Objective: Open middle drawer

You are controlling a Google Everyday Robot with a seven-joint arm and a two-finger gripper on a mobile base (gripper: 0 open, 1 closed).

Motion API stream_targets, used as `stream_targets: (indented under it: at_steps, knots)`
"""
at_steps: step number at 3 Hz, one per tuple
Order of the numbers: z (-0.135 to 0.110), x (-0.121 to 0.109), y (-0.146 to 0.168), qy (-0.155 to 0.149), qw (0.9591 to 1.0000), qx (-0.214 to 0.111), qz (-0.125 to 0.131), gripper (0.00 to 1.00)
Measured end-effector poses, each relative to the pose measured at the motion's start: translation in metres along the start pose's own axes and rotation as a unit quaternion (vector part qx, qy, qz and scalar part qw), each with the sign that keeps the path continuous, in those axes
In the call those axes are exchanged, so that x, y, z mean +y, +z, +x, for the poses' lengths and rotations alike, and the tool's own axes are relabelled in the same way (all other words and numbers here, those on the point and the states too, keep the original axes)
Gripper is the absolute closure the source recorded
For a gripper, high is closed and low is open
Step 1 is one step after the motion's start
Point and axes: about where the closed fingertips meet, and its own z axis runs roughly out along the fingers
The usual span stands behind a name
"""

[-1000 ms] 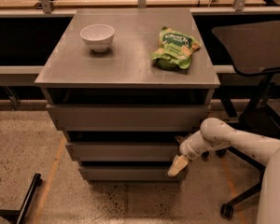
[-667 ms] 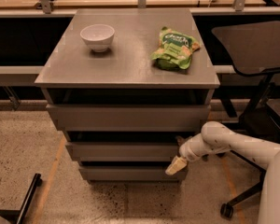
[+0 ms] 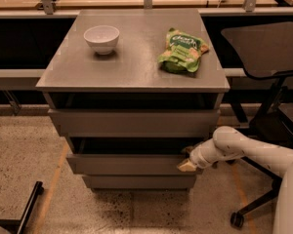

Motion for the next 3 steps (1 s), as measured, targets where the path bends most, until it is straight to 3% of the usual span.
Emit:
stream_targets:
  at_steps: [1, 2, 3]
  knots:
    - [-0.003, 0.0001, -0.0045, 0.0, 1.0, 0.0, 0.0, 0.88]
    - [-0.003, 0.0002, -0.0045, 0.0, 1.0, 0.0, 0.0, 1.0]
    - [-0.0032, 0.0016, -0.0024, 0.0, 1.0, 0.0, -0.002, 0.83]
